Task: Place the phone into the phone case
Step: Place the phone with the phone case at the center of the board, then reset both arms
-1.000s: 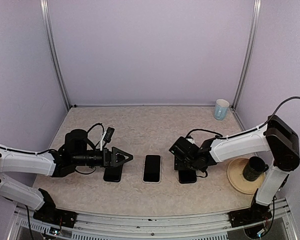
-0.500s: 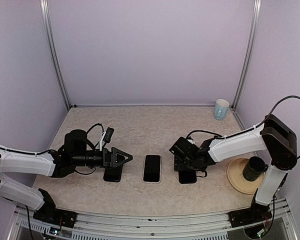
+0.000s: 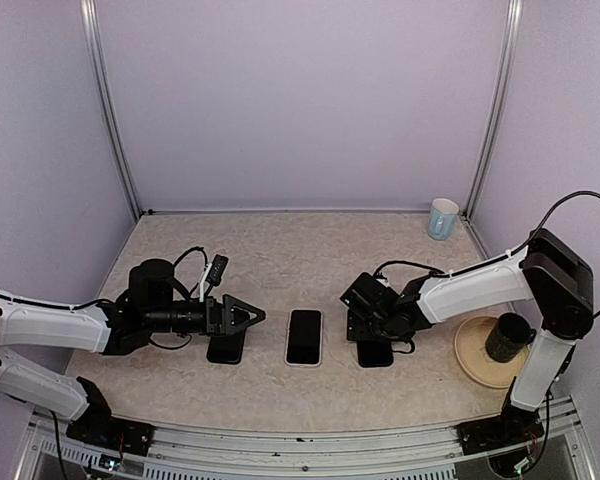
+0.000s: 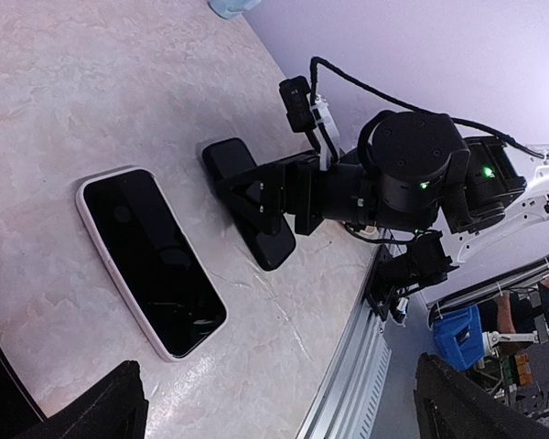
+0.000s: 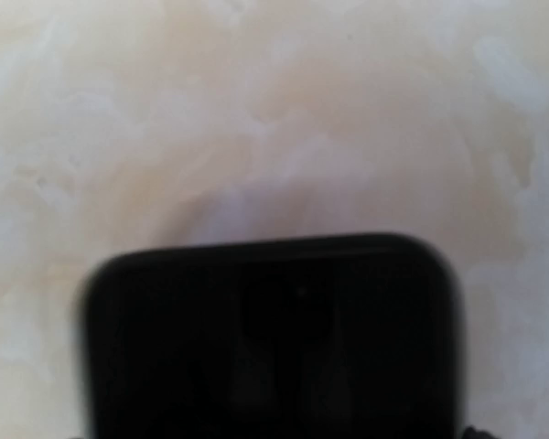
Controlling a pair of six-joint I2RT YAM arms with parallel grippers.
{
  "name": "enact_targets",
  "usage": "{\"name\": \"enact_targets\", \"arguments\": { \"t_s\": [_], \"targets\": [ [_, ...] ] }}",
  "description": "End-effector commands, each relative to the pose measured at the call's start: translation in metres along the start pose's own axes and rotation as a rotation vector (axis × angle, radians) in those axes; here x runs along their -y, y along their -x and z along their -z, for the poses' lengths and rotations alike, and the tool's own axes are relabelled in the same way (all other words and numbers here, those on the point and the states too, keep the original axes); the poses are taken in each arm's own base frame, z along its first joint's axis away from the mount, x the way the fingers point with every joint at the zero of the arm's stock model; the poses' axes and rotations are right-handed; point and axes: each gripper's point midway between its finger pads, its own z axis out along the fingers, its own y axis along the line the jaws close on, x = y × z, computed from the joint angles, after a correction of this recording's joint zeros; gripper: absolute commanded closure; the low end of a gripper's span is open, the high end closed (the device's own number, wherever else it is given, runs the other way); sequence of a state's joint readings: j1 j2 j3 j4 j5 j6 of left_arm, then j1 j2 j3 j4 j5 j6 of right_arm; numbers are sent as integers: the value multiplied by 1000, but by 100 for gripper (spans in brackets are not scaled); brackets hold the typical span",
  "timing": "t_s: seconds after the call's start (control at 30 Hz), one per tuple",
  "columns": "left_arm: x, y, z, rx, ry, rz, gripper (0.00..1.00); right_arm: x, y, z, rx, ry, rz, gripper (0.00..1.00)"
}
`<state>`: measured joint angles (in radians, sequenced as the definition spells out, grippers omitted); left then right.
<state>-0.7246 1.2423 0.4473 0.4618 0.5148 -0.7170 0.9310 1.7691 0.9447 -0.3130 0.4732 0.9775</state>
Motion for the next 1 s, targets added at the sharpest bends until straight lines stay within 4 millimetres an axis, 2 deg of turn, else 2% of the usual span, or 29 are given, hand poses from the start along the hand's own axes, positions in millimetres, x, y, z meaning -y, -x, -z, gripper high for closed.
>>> {"name": "enact_targets", "arguments": {
  "t_s": [0.0, 0.23, 0.4, 0.57, 0.97],
  "targets": [
    [0, 5, 2, 21, 0, -16, 1, 5, 5, -5, 25, -14, -15, 13],
    [-1, 5, 3, 25, 7, -19, 1, 3, 9, -3, 31, 0, -14, 10],
    [-2, 9, 5, 36, 34, -30, 1, 1, 19, 6, 57, 21, -6, 5],
    [-2, 14, 8, 49, 63, -42, 1, 0, 32, 20, 103, 49, 8, 0],
    [1, 32, 29, 127, 161, -82, 1, -1, 59, 67, 236, 181, 130, 0]
  ]
}}
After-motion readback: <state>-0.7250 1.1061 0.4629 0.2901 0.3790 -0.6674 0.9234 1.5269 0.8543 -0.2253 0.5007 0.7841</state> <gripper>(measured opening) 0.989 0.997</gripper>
